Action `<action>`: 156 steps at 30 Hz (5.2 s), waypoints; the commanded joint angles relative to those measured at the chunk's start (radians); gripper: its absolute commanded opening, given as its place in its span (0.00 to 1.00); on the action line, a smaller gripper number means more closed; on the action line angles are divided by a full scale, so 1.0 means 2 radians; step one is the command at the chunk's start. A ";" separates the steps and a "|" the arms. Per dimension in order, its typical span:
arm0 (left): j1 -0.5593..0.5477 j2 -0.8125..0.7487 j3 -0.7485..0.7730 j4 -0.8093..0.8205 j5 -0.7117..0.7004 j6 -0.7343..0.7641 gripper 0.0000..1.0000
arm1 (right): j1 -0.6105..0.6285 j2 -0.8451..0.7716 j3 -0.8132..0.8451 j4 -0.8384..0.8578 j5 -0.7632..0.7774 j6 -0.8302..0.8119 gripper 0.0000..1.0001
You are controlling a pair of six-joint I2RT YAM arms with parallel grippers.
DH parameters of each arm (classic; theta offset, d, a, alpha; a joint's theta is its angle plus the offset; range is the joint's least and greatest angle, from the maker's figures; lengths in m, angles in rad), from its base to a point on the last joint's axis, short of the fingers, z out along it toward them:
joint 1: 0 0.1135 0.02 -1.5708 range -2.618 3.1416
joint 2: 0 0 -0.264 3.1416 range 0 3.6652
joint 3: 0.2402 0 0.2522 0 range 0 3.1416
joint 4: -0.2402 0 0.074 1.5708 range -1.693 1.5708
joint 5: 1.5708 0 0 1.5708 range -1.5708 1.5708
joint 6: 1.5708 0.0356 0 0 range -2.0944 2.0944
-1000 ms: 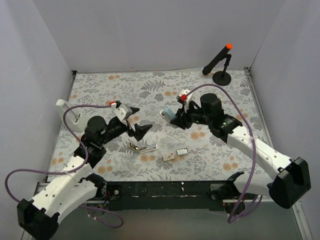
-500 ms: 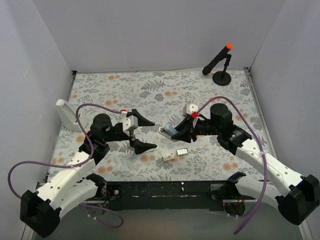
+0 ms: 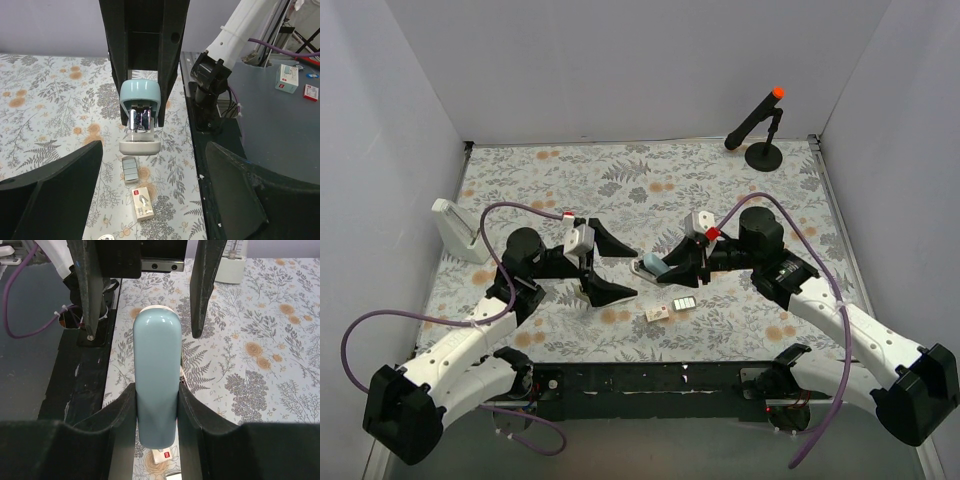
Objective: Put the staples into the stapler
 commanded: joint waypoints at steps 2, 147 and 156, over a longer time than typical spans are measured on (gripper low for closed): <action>0.003 0.007 0.002 0.028 0.010 -0.034 0.80 | 0.009 0.002 0.003 0.044 -0.010 0.005 0.01; 0.066 -0.112 -0.043 0.039 -0.115 -0.124 0.00 | 0.075 0.157 0.219 -0.178 0.100 -0.032 0.66; 0.066 -0.117 -0.046 0.028 -0.119 -0.121 0.00 | 0.075 0.150 0.207 -0.163 0.088 -0.030 0.54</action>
